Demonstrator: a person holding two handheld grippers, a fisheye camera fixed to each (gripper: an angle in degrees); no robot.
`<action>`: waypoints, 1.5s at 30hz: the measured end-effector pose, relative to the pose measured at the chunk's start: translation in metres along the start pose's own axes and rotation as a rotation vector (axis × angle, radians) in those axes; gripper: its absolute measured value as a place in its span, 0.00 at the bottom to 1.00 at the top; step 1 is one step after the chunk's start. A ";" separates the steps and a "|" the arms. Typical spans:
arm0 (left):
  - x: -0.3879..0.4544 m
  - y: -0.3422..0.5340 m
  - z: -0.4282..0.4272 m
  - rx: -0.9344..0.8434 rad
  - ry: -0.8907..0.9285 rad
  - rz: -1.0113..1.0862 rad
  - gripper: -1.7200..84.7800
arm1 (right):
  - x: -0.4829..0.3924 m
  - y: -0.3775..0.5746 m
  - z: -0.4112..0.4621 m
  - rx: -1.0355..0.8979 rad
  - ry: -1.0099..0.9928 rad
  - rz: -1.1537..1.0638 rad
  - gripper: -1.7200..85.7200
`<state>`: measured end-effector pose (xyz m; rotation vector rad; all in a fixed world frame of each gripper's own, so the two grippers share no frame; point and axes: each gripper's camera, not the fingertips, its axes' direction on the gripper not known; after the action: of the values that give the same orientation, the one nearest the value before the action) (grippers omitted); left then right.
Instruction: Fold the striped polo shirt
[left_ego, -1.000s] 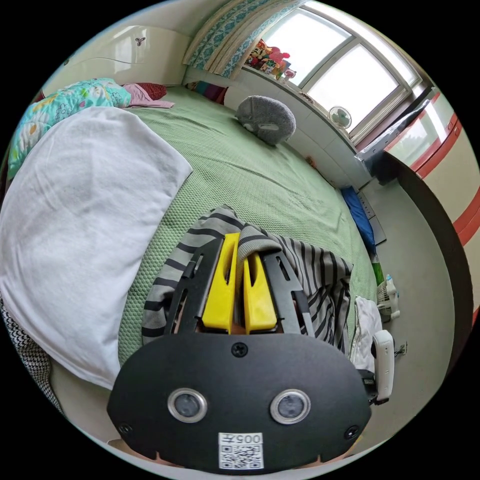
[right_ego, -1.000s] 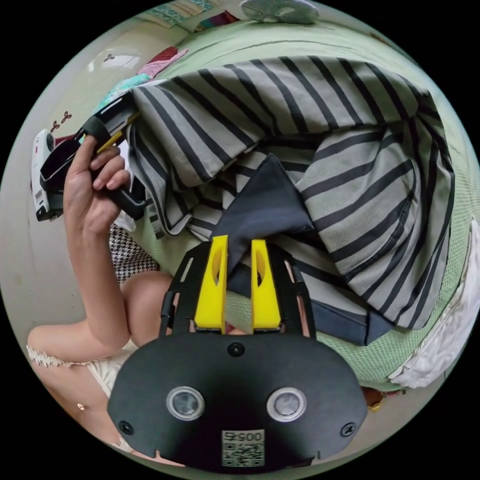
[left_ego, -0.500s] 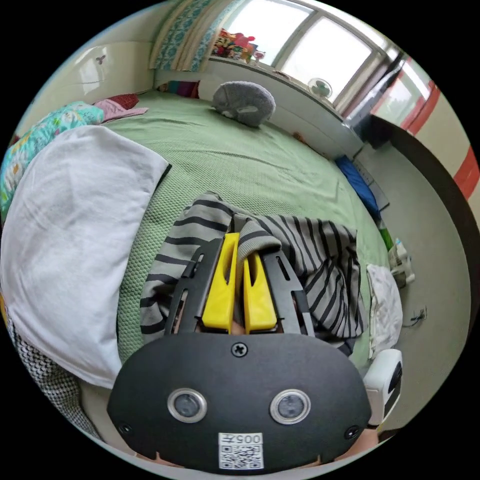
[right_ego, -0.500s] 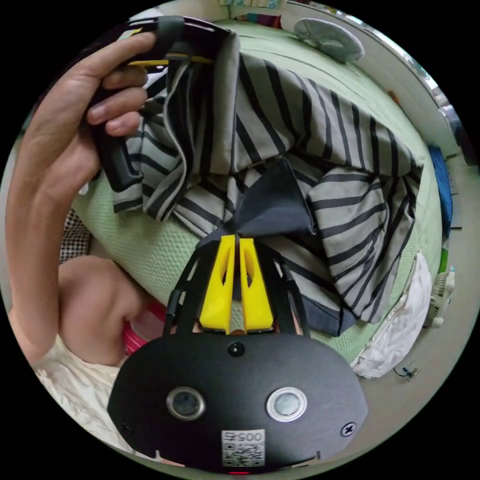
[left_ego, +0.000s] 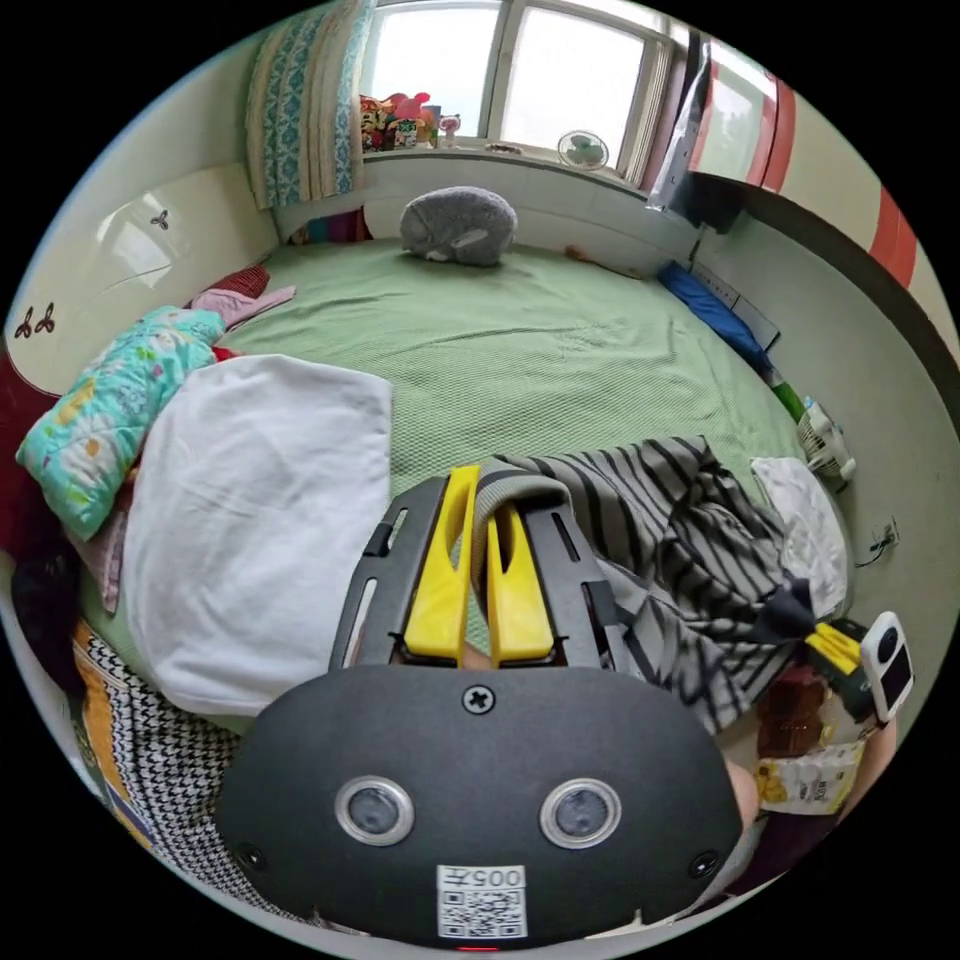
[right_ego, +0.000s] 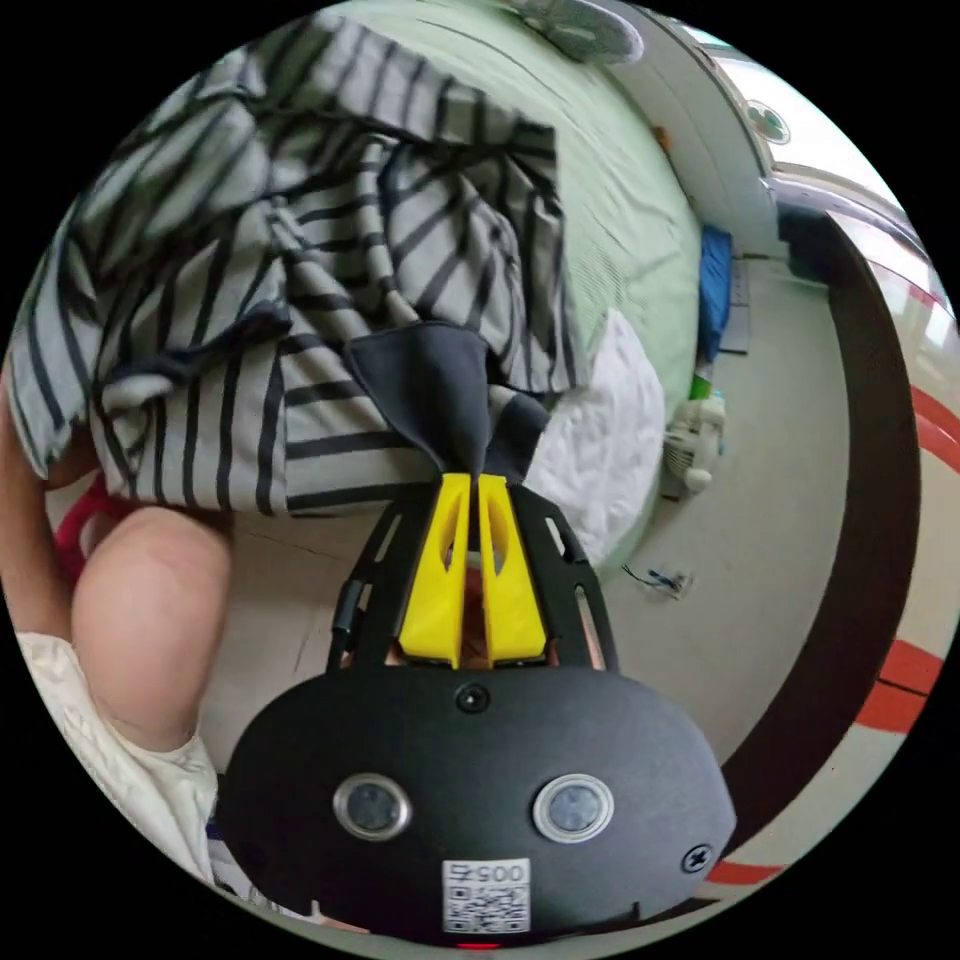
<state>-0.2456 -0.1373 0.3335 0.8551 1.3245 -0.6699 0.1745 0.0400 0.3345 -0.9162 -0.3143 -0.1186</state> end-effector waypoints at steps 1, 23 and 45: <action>-0.005 0.001 -0.001 -0.006 -0.010 -0.004 0.01 | 0.000 0.003 0.003 -0.014 0.019 0.008 0.00; -0.100 0.056 -0.070 0.002 0.038 -0.102 0.05 | 0.102 -0.107 -0.081 0.089 0.256 0.366 0.00; -0.091 -0.005 -0.034 -0.186 0.320 0.099 0.17 | 0.083 -0.060 0.089 -0.025 -0.194 0.322 0.01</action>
<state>-0.2815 -0.1164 0.4216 0.8939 1.5915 -0.3334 0.2194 0.0771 0.4568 -0.9938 -0.3416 0.2647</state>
